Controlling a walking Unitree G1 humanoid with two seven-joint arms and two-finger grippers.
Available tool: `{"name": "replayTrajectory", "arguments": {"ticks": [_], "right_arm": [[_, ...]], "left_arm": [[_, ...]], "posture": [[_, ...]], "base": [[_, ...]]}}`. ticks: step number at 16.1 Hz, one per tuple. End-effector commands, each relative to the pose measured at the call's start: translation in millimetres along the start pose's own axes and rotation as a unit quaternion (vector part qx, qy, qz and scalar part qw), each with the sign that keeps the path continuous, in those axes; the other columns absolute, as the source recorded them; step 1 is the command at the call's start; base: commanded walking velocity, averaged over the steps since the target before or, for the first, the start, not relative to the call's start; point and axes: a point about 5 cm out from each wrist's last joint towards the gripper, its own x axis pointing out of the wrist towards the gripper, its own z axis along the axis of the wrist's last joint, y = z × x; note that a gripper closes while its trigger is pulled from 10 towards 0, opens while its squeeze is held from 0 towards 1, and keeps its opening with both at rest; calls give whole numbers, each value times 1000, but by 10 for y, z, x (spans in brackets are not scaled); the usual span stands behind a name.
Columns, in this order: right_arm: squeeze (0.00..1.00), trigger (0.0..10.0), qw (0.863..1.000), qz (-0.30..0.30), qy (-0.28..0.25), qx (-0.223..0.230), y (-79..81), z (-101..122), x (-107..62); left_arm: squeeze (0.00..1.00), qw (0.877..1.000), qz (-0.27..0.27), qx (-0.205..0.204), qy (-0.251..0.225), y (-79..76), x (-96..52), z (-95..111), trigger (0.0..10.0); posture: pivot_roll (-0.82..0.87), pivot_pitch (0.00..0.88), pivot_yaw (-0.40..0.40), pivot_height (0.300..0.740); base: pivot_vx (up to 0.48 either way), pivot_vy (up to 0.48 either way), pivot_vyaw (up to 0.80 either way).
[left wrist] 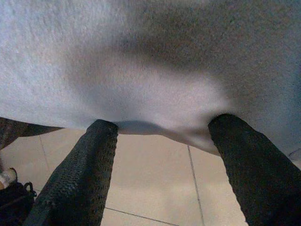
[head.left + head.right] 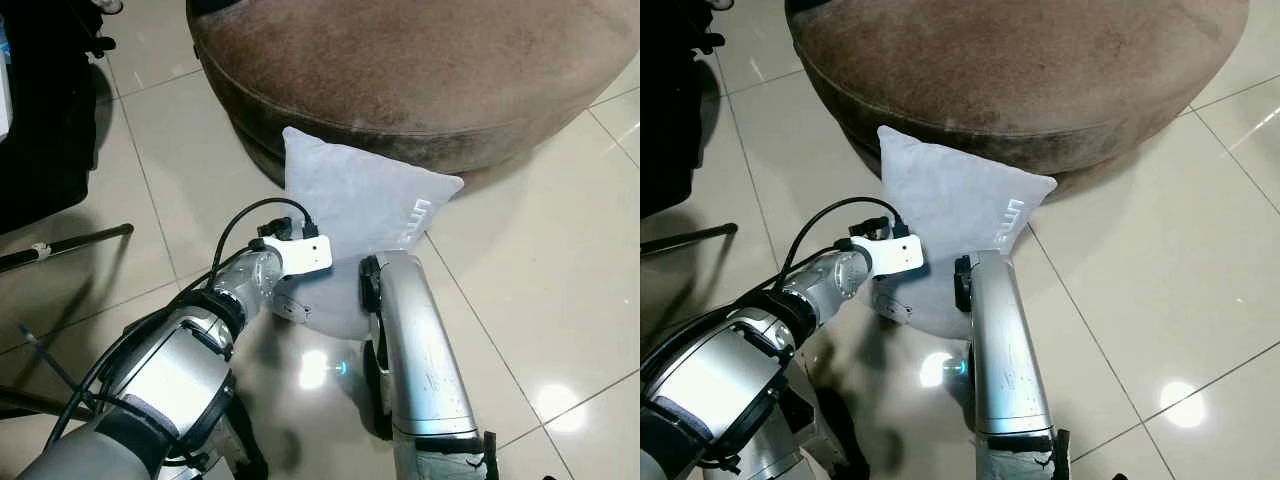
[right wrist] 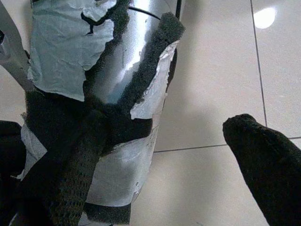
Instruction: Move the pillow to the sofa from floor
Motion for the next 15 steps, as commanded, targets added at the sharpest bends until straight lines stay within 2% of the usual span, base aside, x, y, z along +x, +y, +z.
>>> {"name": "replayTrajectory", "arguments": {"ticks": [1,15], "right_arm": [[0,10000,1000,-3,24,5,0,-76,-34],[0,10000,1000,-3,27,4,-11,-79,-38]], "left_arm": [[0,1000,-20,-16,11,-119,-6,-61,0],[0,998,-36,-46,3,-155,-3,-26,0]], "posture": [[-543,420,23,403],[-546,424,12,403]], "base": [[0,0,0],[0,0,0]]}}
